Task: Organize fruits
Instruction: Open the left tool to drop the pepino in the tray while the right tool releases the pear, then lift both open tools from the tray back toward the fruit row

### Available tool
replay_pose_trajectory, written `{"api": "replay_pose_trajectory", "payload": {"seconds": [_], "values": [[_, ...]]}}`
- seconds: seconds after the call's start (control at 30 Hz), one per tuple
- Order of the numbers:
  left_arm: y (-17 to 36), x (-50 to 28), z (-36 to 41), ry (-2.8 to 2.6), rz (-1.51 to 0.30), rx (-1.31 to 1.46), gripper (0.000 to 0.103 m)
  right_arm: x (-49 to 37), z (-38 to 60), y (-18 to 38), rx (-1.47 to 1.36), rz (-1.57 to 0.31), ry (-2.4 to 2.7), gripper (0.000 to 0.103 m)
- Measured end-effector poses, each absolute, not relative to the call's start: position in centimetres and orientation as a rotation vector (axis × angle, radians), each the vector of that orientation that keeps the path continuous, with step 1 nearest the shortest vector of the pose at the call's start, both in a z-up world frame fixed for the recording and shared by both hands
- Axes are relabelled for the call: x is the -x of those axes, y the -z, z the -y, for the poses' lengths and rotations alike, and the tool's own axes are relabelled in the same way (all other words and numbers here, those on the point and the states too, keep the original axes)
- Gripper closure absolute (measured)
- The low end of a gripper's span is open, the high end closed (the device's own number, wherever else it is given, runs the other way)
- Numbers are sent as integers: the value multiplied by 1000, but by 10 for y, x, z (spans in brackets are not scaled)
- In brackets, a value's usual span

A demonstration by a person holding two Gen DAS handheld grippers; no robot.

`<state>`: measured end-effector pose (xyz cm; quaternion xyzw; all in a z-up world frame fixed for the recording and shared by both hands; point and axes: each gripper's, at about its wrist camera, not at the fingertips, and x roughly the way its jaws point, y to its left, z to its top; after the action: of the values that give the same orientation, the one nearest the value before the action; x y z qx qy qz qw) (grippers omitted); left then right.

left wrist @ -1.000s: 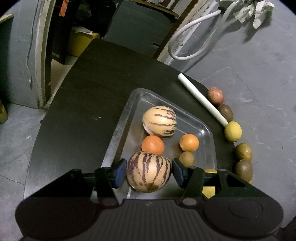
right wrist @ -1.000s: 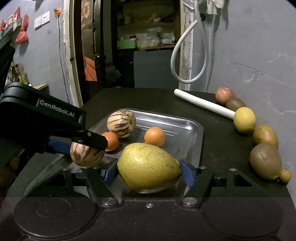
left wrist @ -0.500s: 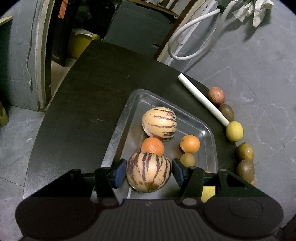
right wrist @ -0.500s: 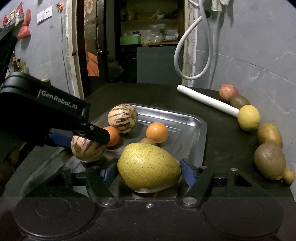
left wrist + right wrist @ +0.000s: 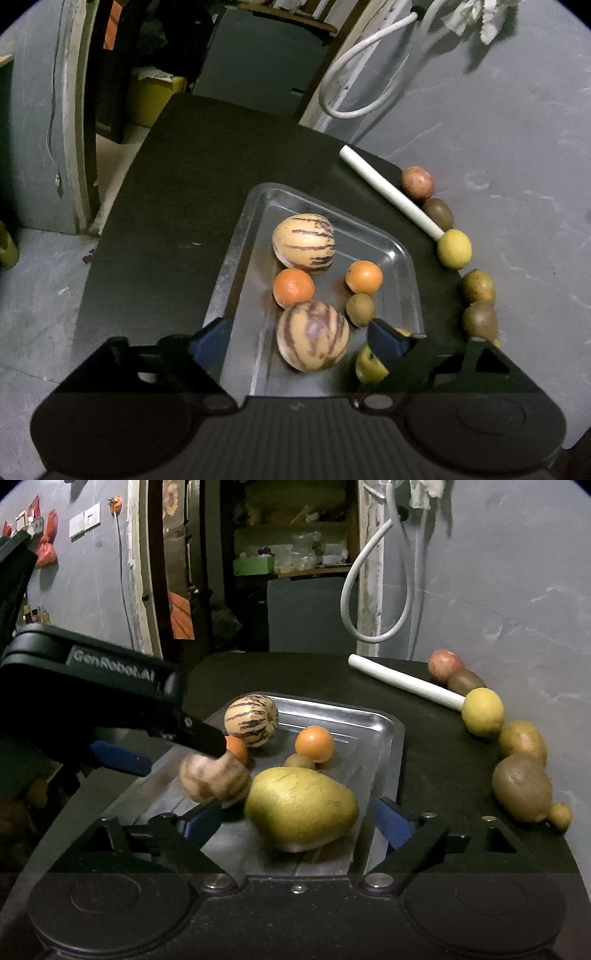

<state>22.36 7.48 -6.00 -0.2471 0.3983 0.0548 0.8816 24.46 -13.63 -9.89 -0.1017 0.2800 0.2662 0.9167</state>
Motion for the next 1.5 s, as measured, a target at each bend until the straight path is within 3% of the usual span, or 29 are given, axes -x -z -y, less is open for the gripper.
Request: {"api": "replay_pose_trajectory", "payload": {"seconds": [0.2, 0.83, 1.5], "values": [[45, -195, -79, -109, -805, 500, 1, -217, 140, 85, 183, -558, -521, 1], [17, -98, -57, -29, -819, 347, 1, -127, 166, 61, 143, -578, -401, 1], [34, -104, -4, 105, -941, 222, 1, -111, 232, 81, 73, -654, -117, 1]]}}
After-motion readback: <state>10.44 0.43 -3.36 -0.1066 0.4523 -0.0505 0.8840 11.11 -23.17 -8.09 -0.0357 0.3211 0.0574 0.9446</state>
